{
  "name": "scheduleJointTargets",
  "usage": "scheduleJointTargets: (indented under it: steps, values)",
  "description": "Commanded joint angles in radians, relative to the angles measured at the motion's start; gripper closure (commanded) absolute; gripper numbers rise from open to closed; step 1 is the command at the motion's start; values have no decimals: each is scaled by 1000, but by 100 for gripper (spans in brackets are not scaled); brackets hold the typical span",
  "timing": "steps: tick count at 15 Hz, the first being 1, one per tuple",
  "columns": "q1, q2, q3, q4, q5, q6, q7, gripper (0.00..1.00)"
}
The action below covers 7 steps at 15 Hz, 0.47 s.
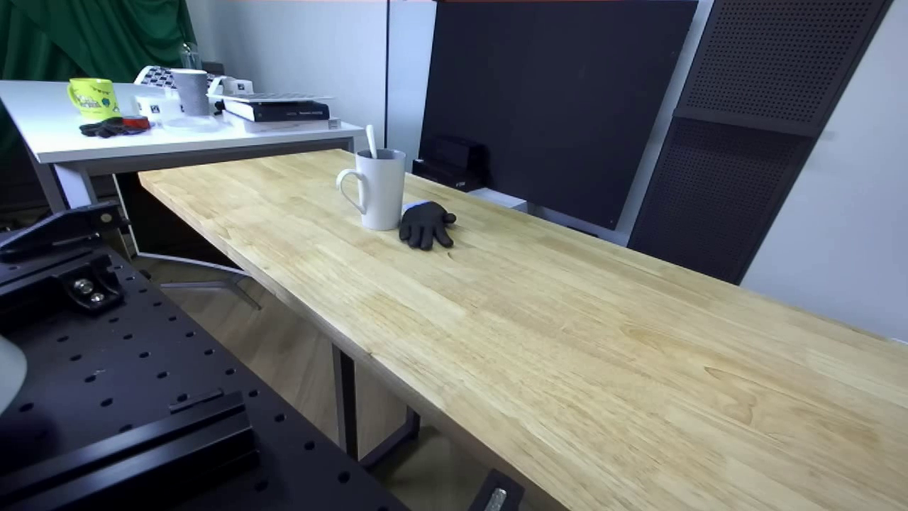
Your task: Put the spoon in the mug
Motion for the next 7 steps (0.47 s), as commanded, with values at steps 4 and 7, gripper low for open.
scheduleJointTargets:
  steps: [4,7]
  values:
    - [-62,-6,32,-24,151,-19,-243,0]
    - [-62,-3,34,-24,146,-16,-241,0]
